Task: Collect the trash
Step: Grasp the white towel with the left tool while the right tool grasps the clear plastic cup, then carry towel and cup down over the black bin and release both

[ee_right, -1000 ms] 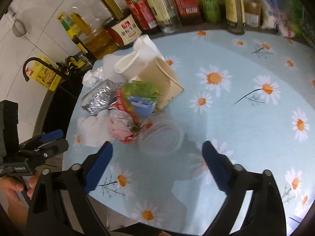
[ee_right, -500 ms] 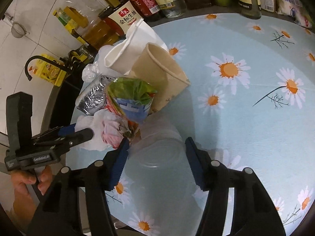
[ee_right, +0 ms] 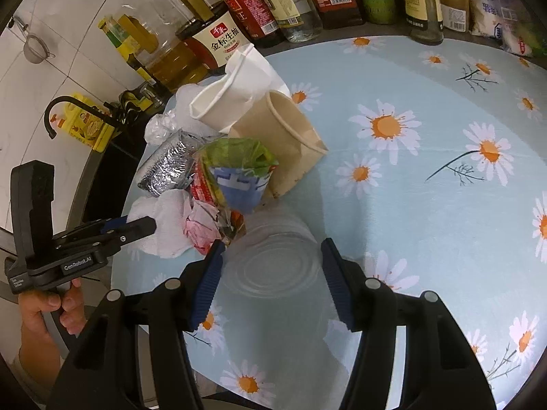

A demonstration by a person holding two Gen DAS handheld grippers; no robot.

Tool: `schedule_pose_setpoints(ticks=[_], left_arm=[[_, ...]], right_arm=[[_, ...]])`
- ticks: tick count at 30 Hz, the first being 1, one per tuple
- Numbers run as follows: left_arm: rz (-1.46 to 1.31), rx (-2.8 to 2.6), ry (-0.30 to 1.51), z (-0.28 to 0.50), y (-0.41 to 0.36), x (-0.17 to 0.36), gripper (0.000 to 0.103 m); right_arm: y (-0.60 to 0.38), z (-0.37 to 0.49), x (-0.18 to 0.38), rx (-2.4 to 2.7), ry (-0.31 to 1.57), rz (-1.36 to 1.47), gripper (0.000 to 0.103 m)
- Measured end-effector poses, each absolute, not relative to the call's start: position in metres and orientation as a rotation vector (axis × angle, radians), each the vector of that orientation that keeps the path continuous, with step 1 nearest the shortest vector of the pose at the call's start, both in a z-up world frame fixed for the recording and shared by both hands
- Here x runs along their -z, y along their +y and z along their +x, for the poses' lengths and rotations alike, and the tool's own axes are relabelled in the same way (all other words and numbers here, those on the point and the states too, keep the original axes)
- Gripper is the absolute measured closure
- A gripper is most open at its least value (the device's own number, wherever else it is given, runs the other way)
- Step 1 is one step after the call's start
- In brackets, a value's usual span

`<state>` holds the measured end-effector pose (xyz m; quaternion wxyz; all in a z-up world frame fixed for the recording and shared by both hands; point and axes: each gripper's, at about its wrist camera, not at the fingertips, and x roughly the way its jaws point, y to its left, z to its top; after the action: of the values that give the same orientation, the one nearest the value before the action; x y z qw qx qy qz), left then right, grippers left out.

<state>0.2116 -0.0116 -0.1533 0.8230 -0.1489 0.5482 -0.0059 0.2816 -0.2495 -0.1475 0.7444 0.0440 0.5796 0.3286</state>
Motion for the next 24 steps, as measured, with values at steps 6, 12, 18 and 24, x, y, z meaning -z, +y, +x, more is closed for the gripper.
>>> schedule_pose_setpoints(ticks=[6, 12, 18, 24], left_arm=[[-0.315, 0.017, 1.152, 0.196, -0.009, 0.147, 0.073], [-0.315, 0.029, 1.134, 0.181, -0.008, 0.140, 0.073], [-0.312, 0.046, 1.116, 0.167, -0.011, 0.134, 0.073], [-0.307, 0.063, 1.099, 0.145, -0.014, 0.127, 0.073]], right_arm=[[-0.255, 0.271, 0.139, -0.692, 1.248, 0.089, 0.045], [-0.261, 0.256, 0.136, -0.657, 1.245, 0.087, 0.045], [-0.267, 0.237, 0.131, -0.636, 1.235, 0.094, 0.045], [-0.271, 0.210, 0.123, -0.628, 1.219, 0.095, 0.045]])
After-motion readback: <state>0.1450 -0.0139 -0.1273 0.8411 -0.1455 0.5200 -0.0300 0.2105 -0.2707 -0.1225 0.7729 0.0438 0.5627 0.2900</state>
